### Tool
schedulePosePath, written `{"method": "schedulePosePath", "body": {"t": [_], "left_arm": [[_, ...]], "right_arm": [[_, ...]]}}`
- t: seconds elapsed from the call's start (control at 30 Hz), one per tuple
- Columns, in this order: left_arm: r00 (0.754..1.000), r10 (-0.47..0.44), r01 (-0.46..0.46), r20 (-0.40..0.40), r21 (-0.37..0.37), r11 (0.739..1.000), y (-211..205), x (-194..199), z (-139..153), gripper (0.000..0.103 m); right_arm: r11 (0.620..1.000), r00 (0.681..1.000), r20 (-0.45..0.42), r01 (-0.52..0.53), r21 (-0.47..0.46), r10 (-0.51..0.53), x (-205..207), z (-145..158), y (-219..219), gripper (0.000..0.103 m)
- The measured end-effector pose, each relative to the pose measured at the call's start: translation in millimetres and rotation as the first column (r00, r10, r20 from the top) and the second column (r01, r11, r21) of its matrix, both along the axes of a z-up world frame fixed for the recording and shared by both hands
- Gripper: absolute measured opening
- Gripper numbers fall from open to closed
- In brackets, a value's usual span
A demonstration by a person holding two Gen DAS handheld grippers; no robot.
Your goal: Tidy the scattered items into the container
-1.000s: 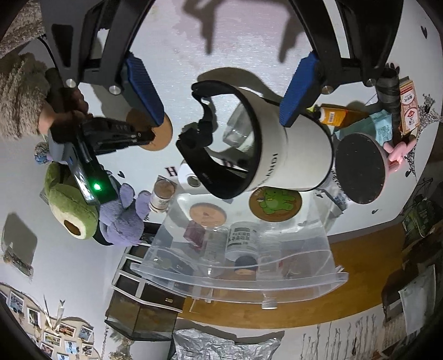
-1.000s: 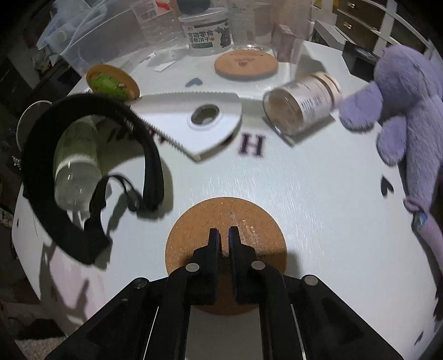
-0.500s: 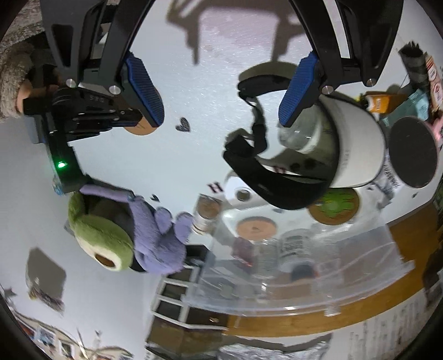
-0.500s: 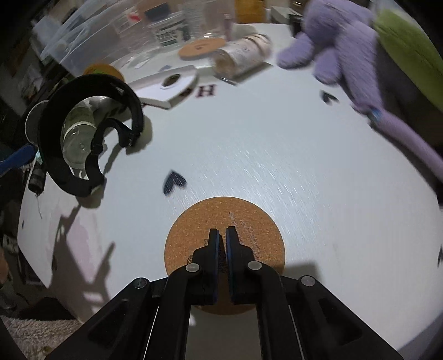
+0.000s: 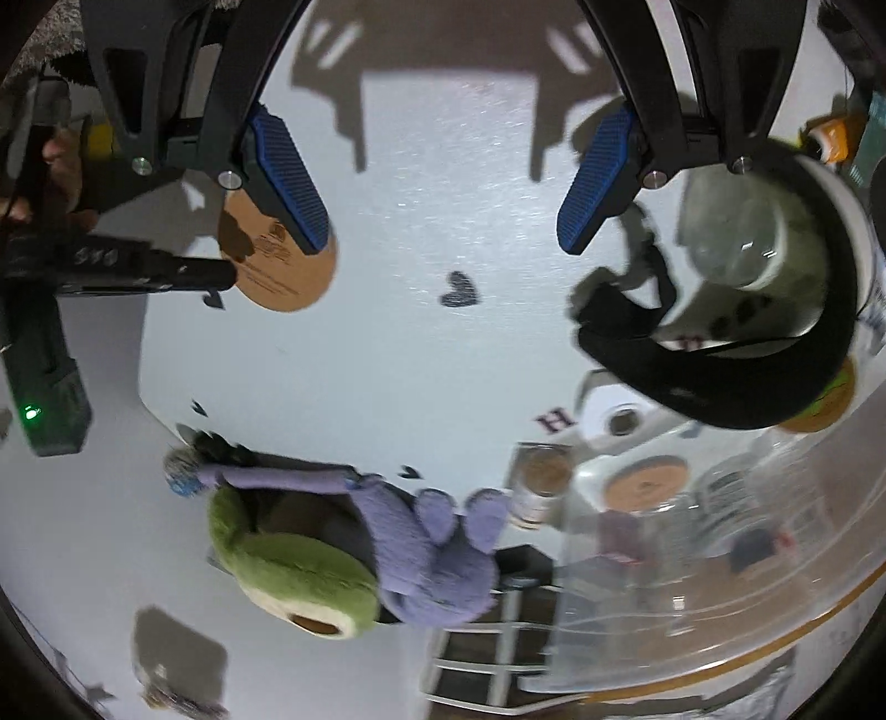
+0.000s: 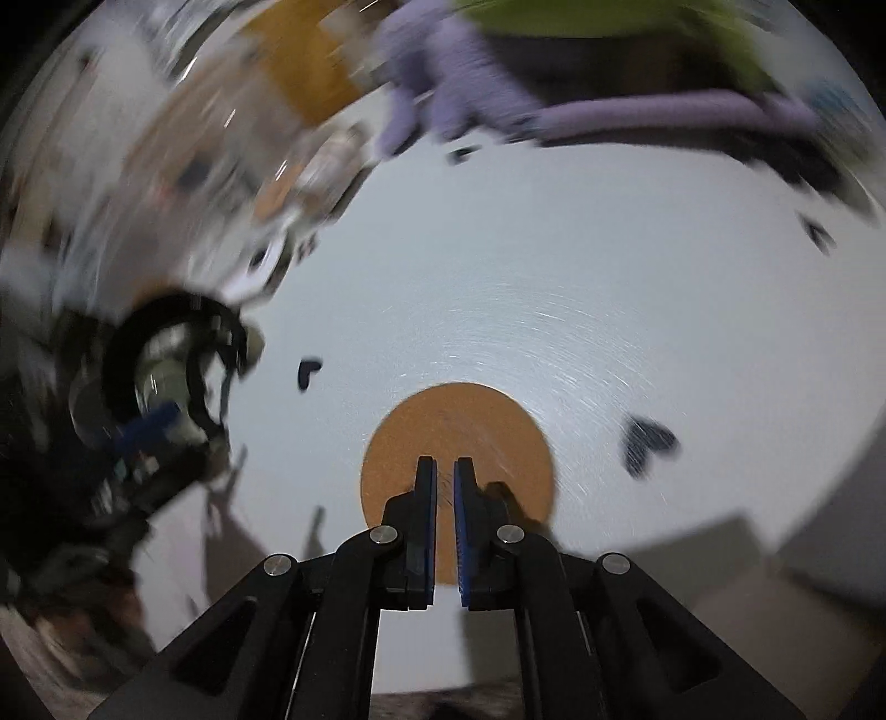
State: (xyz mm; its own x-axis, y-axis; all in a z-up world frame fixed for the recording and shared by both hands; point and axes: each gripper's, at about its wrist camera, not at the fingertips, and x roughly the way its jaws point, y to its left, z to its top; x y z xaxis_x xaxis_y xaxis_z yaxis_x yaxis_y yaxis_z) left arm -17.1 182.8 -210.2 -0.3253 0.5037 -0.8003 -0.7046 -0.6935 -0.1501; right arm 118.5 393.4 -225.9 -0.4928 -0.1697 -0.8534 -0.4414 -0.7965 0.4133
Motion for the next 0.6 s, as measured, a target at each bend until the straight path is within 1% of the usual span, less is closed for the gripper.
{"method": "schedulePosePath", "body": {"t": [0.07, 0.2, 0.23, 0.27, 0.3, 0.33, 0.37, 0.43, 0.6], "left_arm": [[0.999, -0.039, 0.039, 0.004, -0.001, 0.999, 8, 3, -3, 0.085], [0.994, -0.104, 0.104, 0.015, -0.006, 0.995, 23, 10, -11, 0.085], [0.993, -0.116, 0.116, 0.018, -0.009, 0.993, 26, 12, -13, 0.085], [0.992, -0.127, 0.128, 0.02, -0.011, 0.992, 29, 13, -15, 0.085], [0.99, -0.138, 0.138, 0.022, -0.013, 0.99, 31, 15, -17, 0.085], [0.989, -0.145, 0.145, 0.023, -0.016, 0.989, 33, 16, -19, 0.085], [0.988, -0.153, 0.153, 0.024, -0.018, 0.988, 34, 18, -21, 0.084], [0.986, -0.168, 0.168, 0.024, -0.021, 0.986, 37, 20, -25, 0.084], [0.981, -0.189, 0.19, 0.037, -0.021, 0.982, 45, 20, -34, 0.084]], "right_arm": [[0.996, 0.997, -0.002, 0.082, -0.023, -0.082, 17, -1, 10, 0.005], [0.974, 0.976, -0.018, 0.218, -0.057, -0.219, 41, -4, 21, 0.005], [0.967, 0.968, -0.022, 0.247, -0.067, -0.249, 45, -6, 22, 0.007], [0.959, 0.961, -0.027, 0.272, -0.075, -0.275, 49, -6, 22, 0.012], [0.952, 0.954, -0.029, 0.294, -0.08, -0.298, 51, -8, 22, 0.03], [0.946, 0.948, -0.026, 0.314, -0.081, -0.317, 50, -10, 20, 0.056], [0.939, 0.942, -0.026, 0.333, -0.084, -0.336, 51, -11, 18, 0.063], [0.927, 0.93, -0.03, 0.363, -0.098, -0.368, 56, -13, 16, 0.063], [0.887, 0.9, -0.013, 0.426, -0.177, -0.435, 74, -19, 15, 0.063]]}}
